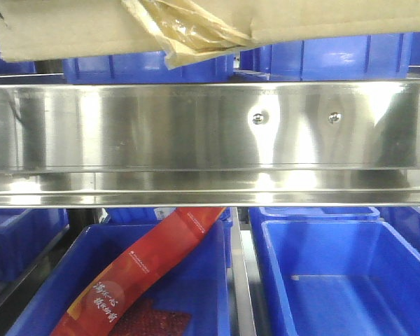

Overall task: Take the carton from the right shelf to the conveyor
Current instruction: 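Lift the carton off the shelf with both grippers and pull it back, then hold the carton with both grippers while the base drives to the conveyor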

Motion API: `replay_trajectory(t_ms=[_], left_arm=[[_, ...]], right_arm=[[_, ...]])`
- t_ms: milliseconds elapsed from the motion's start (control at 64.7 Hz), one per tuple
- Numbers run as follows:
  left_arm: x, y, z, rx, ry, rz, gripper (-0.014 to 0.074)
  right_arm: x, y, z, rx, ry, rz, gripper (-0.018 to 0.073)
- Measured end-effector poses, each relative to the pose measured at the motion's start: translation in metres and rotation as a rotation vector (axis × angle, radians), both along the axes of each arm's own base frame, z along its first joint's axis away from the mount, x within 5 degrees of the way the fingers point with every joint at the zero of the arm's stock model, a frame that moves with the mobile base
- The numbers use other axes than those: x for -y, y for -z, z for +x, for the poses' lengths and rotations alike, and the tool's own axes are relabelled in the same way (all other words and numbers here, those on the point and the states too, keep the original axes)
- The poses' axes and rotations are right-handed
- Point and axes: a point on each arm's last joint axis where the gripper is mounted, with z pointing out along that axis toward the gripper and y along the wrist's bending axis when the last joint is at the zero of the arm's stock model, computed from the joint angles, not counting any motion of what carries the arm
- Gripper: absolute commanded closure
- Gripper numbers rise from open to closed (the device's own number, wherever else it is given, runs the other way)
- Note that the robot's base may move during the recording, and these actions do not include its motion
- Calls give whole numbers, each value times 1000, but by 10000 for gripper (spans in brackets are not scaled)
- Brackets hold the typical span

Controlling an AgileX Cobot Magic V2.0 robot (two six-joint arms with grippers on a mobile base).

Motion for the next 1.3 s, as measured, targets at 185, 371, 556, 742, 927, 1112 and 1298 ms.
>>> replay_trajectory(t_ms=[185, 371, 556, 742, 927, 1112, 1298], left_arm=[[0, 0, 0, 0, 0, 0, 613], [0, 0, 0, 1, -1, 1, 613], [0, 0, 0, 2, -2, 2, 613], [0, 0, 0, 2, -2, 2, 613], [0, 0, 0, 2, -2, 2, 613], [0, 0, 0, 2, -2, 2, 613], [0, 0, 0, 4, -1, 1, 613]], right_arm=[[0, 0, 0, 0, 0, 0, 624], [0, 0, 0, 0, 0, 0, 624], [0, 0, 0, 0, 0, 0, 624], [0, 0, 0, 0, 0, 0, 624], [0, 0, 0, -1, 0, 0, 624], [0, 0, 0, -1, 0, 0, 624], [0, 0, 0, -1, 0, 0, 624]])
